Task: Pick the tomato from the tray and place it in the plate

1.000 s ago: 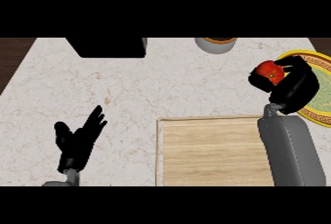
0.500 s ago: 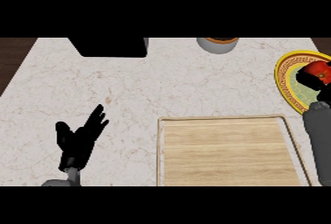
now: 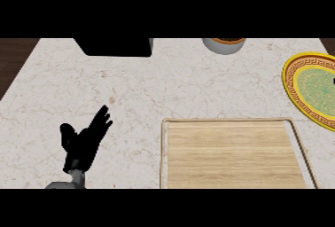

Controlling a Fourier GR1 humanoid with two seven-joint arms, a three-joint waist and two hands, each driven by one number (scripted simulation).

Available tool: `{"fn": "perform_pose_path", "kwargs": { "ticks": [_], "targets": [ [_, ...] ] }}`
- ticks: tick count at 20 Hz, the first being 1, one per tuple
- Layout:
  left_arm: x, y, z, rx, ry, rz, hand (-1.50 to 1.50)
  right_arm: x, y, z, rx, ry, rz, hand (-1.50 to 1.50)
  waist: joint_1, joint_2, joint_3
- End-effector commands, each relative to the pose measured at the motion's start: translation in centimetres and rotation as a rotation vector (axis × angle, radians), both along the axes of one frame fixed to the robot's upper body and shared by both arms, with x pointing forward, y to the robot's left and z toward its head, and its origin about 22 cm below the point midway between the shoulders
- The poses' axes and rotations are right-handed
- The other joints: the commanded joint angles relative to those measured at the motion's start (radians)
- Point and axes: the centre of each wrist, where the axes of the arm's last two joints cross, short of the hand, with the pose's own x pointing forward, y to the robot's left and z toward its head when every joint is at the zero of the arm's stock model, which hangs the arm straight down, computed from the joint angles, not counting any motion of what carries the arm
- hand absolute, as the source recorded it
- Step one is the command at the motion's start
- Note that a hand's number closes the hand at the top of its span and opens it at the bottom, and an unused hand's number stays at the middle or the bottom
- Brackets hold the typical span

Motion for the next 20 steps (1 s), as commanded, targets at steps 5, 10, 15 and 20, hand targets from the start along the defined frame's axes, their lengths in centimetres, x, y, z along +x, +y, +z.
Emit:
{"fn": "perform_pose_path", "kwargs": {
  "ticks": [5, 10, 15, 20],
  "targets": [
    [0.7, 0.0, 0.7, -0.004, 0.029, -0.024, 0.00, -2.6, -3.1, -3.7, 0.227, 0.323, 0.058, -1.50, 0.026, 0.017, 0.000],
    [0.6, 0.0, 0.8, 0.001, 0.032, -0.020, 0.00, -2.2, -4.0, -2.1, 0.250, 0.194, 0.169, -1.50, 0.029, 0.017, 0.003],
    [0.4, 0.2, 0.2, 0.001, 0.038, 0.008, 0.00, -2.7, -4.8, -1.4, 0.211, -0.052, 0.225, -1.50, 0.006, 0.013, 0.003],
    [-0.6, -0.8, -0.4, -0.009, 0.049, -0.003, 0.00, -3.2, -6.6, 0.0, 0.269, -0.214, 0.176, -1.50, 0.011, 0.010, 0.000]
  ]
}}
